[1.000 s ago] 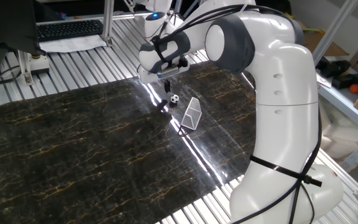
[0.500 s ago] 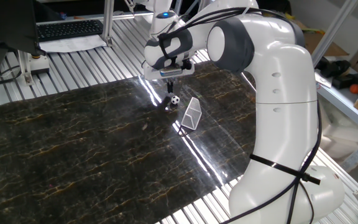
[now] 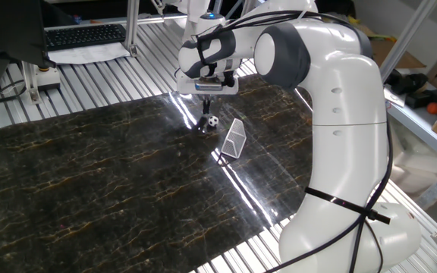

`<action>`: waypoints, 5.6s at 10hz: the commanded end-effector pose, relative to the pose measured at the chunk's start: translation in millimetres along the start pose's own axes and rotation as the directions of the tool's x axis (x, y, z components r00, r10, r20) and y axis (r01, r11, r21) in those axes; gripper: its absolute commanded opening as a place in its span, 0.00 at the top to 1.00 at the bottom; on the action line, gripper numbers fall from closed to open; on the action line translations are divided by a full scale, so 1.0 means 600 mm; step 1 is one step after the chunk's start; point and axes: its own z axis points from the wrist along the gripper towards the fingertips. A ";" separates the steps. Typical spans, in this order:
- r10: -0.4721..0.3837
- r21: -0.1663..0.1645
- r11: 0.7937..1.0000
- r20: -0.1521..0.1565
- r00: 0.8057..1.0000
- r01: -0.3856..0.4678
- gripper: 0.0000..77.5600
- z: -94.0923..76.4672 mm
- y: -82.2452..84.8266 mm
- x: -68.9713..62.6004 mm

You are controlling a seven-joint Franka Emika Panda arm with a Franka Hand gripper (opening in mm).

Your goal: Push the soccer ball into the goal

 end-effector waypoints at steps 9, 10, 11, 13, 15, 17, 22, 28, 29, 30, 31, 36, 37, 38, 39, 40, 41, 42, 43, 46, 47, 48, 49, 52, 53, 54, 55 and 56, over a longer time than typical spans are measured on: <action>0.494 -0.131 0.857 -0.065 0.867 -0.499 0.99 -0.005 -0.001 0.018; 0.511 -0.136 0.847 -0.064 0.857 -0.514 0.99 -0.006 -0.001 0.018; 0.540 -0.142 0.827 -0.064 0.839 -0.543 0.99 -0.005 -0.004 0.014; 0.561 -0.133 0.817 -0.043 0.827 -0.561 0.99 -0.003 -0.015 0.006; 0.595 -0.116 0.797 -0.017 0.804 -0.592 0.99 -0.003 -0.015 0.006; 0.628 -0.081 0.774 -0.025 0.778 -0.628 0.99 -0.003 -0.015 0.006; 0.664 -0.041 0.745 -0.047 0.746 -0.666 0.99 -0.003 -0.015 0.007; 0.603 0.198 0.778 0.028 0.797 -0.596 0.99 0.003 -0.004 0.051; 0.571 0.201 0.802 0.018 0.821 -0.563 0.99 0.002 -0.004 0.050; 0.565 0.176 0.812 0.004 0.825 -0.556 0.99 0.002 -0.004 0.049; 0.579 0.077 0.814 -0.046 0.814 -0.575 0.99 0.002 -0.004 0.048; 0.601 -0.051 0.793 -0.105 0.792 -0.608 0.99 0.002 -0.004 0.048; 0.603 -0.066 0.789 -0.109 0.790 -0.611 0.99 0.002 -0.004 0.048; 0.602 -0.078 0.787 -0.121 0.789 -0.612 0.99 0.002 -0.004 0.048; 0.598 -0.096 0.784 -0.151 0.787 -0.613 0.99 0.002 -0.004 0.048; 0.581 -0.123 0.782 -0.211 0.786 -0.611 0.99 0.002 -0.004 0.048; 0.592 -0.116 0.776 -0.204 0.780 -0.620 0.99 0.002 -0.004 0.048; 0.597 -0.107 0.778 -0.183 0.781 -0.619 0.99 0.002 -0.004 0.048; 0.611 -0.066 0.782 -0.117 0.783 -0.620 0.99 0.002 -0.004 0.048; 0.604 0.001 0.795 -0.095 0.791 -0.607 0.99 0.002 -0.004 0.048; 0.605 0.012 0.795 -0.093 0.791 -0.606 0.99 0.002 -0.004 0.048; 0.595 0.050 0.803 -0.079 0.800 -0.593 0.99 0.002 -0.004 0.048; 0.589 0.068 0.808 -0.072 0.805 -0.585 0.99 0.003 -0.012 0.061; 0.588 0.154 0.795 0.044 0.808 -0.587 0.99 0.021 -0.022 0.122; 0.558 0.161 0.816 0.034 0.829 -0.556 0.99 0.020 -0.021 0.123; 0.517 0.161 0.843 0.025 0.855 -0.514 0.99 0.020 -0.021 0.123; 0.514 0.134 0.850 0.002 0.858 -0.510 0.99 0.020 -0.021 0.123; 0.537 0.021 0.843 -0.069 0.841 -0.537 0.99 0.020 -0.021 0.123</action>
